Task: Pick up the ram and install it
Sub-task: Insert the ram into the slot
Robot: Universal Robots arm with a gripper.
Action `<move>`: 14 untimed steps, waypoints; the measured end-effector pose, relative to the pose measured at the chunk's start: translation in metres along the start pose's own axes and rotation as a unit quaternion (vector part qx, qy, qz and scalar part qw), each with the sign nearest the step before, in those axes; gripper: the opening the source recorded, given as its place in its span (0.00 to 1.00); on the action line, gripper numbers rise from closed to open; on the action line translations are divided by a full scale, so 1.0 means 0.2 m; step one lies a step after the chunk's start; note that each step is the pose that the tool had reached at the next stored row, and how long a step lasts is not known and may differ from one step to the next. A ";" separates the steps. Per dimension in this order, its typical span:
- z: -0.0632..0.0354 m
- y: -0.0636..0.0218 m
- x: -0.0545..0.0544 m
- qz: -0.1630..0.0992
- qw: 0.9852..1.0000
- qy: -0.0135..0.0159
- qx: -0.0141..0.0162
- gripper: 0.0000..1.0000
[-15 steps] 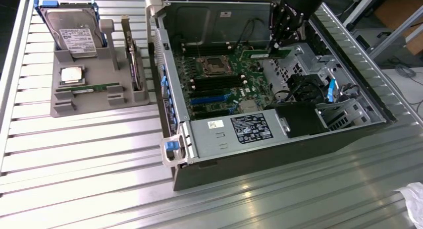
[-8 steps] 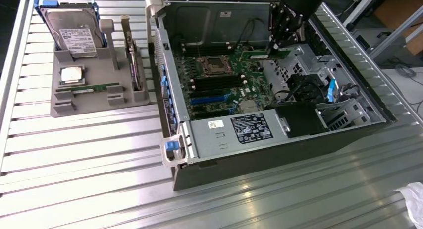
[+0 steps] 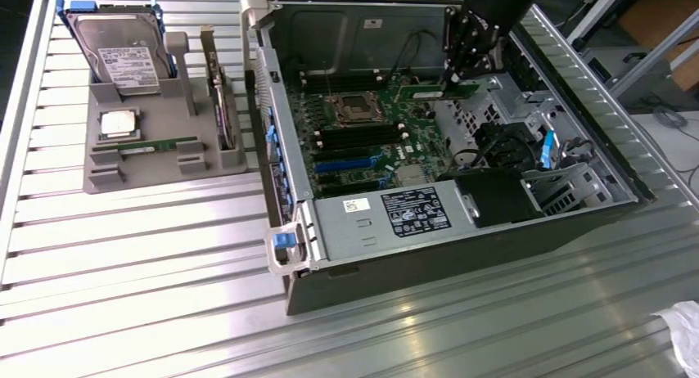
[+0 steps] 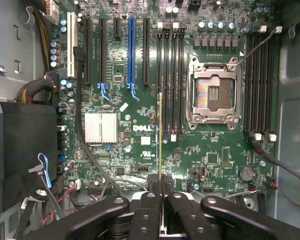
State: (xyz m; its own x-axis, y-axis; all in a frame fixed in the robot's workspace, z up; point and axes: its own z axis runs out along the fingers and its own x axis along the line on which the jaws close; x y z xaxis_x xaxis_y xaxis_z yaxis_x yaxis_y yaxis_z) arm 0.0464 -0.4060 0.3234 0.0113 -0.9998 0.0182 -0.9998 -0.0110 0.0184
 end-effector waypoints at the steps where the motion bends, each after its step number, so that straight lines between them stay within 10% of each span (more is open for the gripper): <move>1: 0.001 0.000 0.00 0.000 1.000 0.000 0.000 0.12; 14: 0.021 0.017 0.00 0.000 1.000 0.000 0.000 0.12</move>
State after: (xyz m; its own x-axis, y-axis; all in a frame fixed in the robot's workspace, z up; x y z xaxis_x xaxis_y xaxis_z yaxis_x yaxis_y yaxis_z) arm 0.0429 -0.4060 0.3193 0.0114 -0.9998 0.0183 -0.9998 -0.0110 0.0184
